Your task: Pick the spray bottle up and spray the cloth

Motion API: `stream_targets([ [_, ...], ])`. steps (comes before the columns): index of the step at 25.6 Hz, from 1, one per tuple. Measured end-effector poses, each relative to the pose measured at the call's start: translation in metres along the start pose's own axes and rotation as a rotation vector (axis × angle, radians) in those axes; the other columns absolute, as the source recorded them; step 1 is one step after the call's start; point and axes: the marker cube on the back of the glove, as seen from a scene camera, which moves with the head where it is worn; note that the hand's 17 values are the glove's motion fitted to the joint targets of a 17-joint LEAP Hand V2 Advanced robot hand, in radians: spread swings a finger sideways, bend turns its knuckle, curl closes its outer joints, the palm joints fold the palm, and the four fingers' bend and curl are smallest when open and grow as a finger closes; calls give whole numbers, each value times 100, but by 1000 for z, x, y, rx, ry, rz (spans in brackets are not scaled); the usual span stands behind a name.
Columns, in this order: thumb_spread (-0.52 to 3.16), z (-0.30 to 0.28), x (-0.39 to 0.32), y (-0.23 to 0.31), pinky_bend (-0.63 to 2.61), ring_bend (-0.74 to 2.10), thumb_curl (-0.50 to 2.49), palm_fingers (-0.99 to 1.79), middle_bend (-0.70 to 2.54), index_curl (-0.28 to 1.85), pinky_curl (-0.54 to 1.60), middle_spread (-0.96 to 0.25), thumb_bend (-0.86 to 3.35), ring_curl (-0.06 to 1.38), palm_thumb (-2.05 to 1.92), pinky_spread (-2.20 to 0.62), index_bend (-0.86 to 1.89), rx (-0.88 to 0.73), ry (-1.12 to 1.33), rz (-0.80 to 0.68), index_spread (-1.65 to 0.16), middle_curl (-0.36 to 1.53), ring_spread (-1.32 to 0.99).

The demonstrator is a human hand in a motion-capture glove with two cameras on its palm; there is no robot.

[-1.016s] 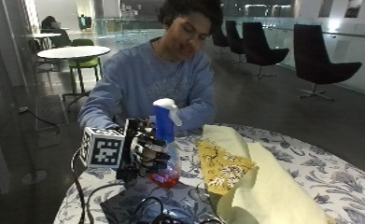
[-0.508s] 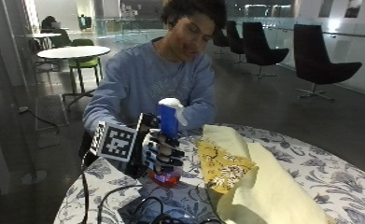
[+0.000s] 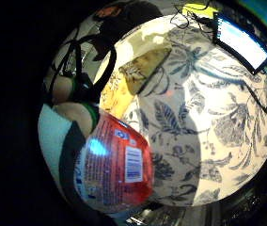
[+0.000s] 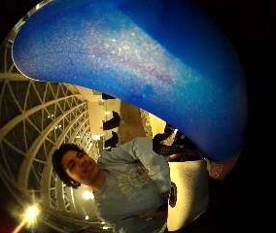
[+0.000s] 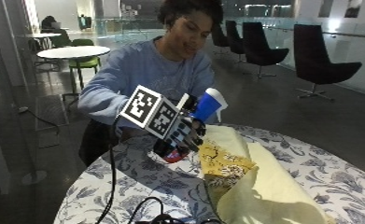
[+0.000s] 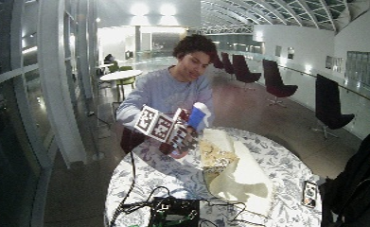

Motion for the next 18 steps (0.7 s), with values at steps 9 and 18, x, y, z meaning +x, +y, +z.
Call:
stream_targets([
  [9,82,21,-5,-20,39,50,51,109,32,24,37,-6,-2,38,94,3,10,-144,110,109,-22,44,-5],
  [18,83,29,-9,-21,40,50,53,109,33,24,37,-5,-3,39,92,3,10,-227,113,205,-20,45,-4],
])
